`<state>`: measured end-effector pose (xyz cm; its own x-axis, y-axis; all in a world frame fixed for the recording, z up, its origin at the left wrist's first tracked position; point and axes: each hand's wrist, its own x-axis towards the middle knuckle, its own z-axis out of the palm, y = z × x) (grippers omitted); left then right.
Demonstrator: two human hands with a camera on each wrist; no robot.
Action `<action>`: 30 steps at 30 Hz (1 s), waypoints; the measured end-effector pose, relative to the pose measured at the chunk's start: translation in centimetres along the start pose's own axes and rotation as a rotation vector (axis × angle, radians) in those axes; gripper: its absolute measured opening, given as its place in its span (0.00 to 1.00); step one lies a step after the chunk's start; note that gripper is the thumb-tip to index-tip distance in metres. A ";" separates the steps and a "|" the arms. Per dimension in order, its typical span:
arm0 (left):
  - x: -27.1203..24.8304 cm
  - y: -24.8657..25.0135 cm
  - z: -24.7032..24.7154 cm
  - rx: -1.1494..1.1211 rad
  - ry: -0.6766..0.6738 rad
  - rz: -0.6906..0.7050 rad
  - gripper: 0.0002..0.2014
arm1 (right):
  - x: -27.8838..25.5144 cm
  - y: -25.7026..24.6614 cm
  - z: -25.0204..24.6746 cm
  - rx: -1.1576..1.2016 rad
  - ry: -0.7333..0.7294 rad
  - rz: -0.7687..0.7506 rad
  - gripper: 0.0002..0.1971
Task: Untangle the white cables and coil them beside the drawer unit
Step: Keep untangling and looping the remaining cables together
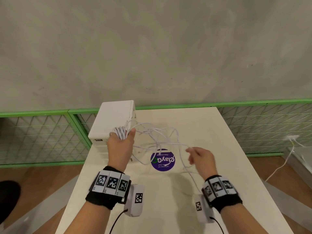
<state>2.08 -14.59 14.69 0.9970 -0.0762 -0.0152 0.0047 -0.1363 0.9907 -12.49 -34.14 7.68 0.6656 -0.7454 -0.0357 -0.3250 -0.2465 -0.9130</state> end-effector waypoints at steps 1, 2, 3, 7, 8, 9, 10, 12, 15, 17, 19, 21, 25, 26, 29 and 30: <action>0.4 0.0 -0.5 0.004 0.030 -0.002 0.19 | 0.6 1.2 -1.1 0.074 0.065 0.093 0.11; 0.8 0.0 -1.0 0.007 0.059 -0.004 0.21 | 1.0 2.7 -2.2 0.142 0.129 0.195 0.10; 1.3 0.0 -1.5 0.009 0.080 -0.001 0.24 | 1.3 4.3 -3.4 0.178 0.183 0.298 0.10; 1.7 0.1 -1.8 0.012 0.070 0.017 0.27 | 1.2 9.3 -6.2 0.025 0.195 0.540 0.14; 1.4 0.2 -1.3 0.023 0.059 0.013 0.25 | 1.1 9.7 -6.2 -0.076 0.156 0.551 0.16; 0.9 0.2 -0.8 0.030 0.040 0.006 0.23 | 1.1 9.7 -6.1 -0.195 0.129 0.549 0.15; 0.5 0.2 -0.2 0.035 0.020 -0.003 0.21 | 1.0 9.1 -5.7 -0.289 0.133 0.515 0.15; -0.3 0.2 0.9 0.038 -0.013 -0.018 0.20 | 0.6 6.9 -4.3 -0.299 0.238 0.303 0.21; -1.1 0.1 2.0 0.066 -0.036 -0.019 0.27 | -2.0 0.7 -1.6 -0.056 0.246 -0.328 0.18; -1.5 0.3 2.6 0.071 -0.044 -0.003 0.26 | -4.1 -3.0 0.5 0.013 -0.059 -0.522 0.17; -2.0 0.6 3.0 0.081 -0.056 0.008 0.25 | -4.9 -4.9 2.4 -0.181 -0.201 -0.548 0.16; -2.4 0.8 3.0 0.088 -0.074 0.018 0.24 | -4.4 -5.4 3.3 -0.436 -0.153 -0.553 0.13; -2.7 0.8 2.4 0.074 -0.129 0.012 0.22 | -2.8 -4.7 3.1 -0.640 -0.122 -0.460 0.16; -2.8 0.6 2.3 0.067 -0.146 0.010 0.22 | -2.4 -4.5 3.0 -0.675 -0.124 -0.457 0.15; -2.9 0.2 2.1 0.061 -0.177 -0.007 0.24 | -1.7 -4.2 2.8 -0.709 -0.125 -0.421 0.13; -2.9 0.3 1.9 0.056 -0.168 -0.008 0.24 | -1.5 -4.2 2.4 -0.636 -0.108 -0.377 0.13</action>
<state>-0.99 -16.32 14.73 0.9700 -0.2380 -0.0500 0.0035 -0.1920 0.9814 -10.48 -30.51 10.54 0.8607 -0.4821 0.1638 -0.3651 -0.8086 -0.4614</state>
